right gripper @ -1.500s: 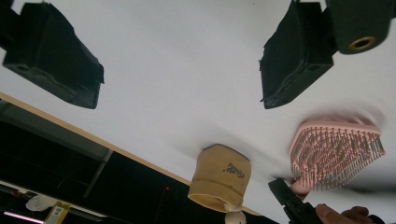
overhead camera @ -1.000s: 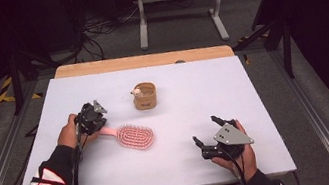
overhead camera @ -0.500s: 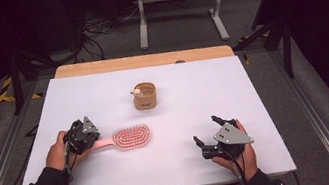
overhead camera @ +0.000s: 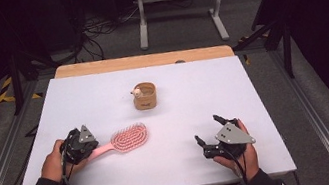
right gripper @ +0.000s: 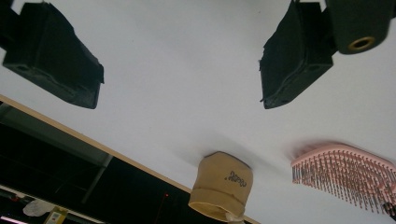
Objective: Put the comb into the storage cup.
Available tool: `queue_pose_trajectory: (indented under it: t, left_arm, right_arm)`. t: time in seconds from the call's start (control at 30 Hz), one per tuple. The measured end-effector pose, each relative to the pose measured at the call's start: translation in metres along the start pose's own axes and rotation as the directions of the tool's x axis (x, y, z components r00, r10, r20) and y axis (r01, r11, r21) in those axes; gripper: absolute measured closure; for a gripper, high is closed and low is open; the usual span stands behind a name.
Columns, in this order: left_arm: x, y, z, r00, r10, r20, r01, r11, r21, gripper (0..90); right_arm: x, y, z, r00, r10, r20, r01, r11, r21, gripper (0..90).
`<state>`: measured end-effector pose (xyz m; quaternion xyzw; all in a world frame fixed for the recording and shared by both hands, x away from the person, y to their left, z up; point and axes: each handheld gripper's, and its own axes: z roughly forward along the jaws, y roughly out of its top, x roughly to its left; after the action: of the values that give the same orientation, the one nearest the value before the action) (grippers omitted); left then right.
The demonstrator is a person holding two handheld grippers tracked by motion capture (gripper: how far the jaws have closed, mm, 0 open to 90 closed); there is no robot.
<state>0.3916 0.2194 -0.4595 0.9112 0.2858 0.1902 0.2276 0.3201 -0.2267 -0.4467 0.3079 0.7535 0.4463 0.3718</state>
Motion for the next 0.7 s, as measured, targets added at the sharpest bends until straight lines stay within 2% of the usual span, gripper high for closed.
queue_pose_trajectory:
  t: [0.2,0.53,0.7]
  left_arm:
    - [-0.013,-0.005,-0.006,0.9997,0.02,0.011,-0.02,0.9998,0.001,90.0]
    - [-0.023,-0.013,-0.015,0.9987,0.034,0.039,-0.034,0.9994,0.0,88.1]
    - [-0.025,-0.015,-0.02,0.9985,0.038,0.039,-0.038,0.9992,0.012,83.5]
  right_arm:
    - [0.001,0.001,0.0,1.0,-0.004,-0.001,0.004,1.0,-0.001,13.6]
    - [-0.001,0.001,-0.001,1.0,0.002,0.005,-0.002,1.0,0.001,13.7]
    - [0.0,0.001,-0.001,1.0,-0.002,0.004,0.002,1.0,0.0,13.7]
